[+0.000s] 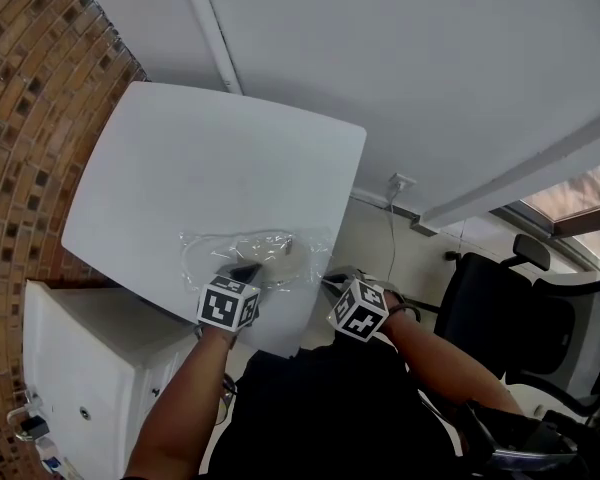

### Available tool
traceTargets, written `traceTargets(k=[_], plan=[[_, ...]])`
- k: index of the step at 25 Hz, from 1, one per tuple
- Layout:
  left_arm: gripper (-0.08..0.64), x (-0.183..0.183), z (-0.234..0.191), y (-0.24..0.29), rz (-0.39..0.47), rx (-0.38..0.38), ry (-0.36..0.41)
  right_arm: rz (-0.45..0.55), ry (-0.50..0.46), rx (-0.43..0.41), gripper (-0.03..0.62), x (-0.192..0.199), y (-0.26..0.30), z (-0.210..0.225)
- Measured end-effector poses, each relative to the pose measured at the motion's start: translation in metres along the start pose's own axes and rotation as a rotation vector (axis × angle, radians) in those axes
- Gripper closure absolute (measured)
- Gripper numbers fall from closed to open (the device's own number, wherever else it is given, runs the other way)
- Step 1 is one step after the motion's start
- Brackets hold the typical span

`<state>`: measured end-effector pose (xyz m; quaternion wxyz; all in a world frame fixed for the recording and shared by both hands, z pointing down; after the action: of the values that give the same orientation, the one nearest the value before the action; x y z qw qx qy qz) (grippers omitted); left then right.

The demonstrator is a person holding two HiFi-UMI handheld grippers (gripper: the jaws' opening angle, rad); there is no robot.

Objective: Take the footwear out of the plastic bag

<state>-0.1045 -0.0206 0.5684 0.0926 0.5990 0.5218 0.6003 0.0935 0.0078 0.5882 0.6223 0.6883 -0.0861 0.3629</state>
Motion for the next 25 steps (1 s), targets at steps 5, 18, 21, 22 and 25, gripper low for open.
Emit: traceTargets(k=[5,18,21,22,25], plan=[[0.555,0.0,-0.001,-0.001,0.0,0.004,0.002,0.013,-0.062,0.015,0.591,0.0,-0.006,-0.005],[0.555,0.0,0.0,0.0,0.002,0.004,-0.002,0.071,0.085,-0.034,0.558,0.02,-0.027,-0.008],[0.554,0.0,0.0,0.0,0.0,0.005,-0.001,0.031,0.1,-0.024,0.531,0.031,-0.032,-0.004],[0.555,0.0,-0.001,0.0,0.001,0.004,0.0,0.036,0.112,-0.013,0.531,0.031,-0.035,-0.002],[0.554,0.0,-0.001,-0.001,0.001,0.002,0.002,0.118,0.146,0.026,0.531,0.016,-0.047,0.004]])
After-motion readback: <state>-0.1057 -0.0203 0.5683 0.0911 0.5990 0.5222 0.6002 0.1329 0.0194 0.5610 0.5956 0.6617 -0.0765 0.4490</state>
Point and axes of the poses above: the fingertips, and each gripper's own axes: y forward along the fingers, z to its right, x out of its underside, the point moved 8 cm from there along -y, backward along the fingers, and after that the axes turned 8 degrees about z, right-handed, at the moved point
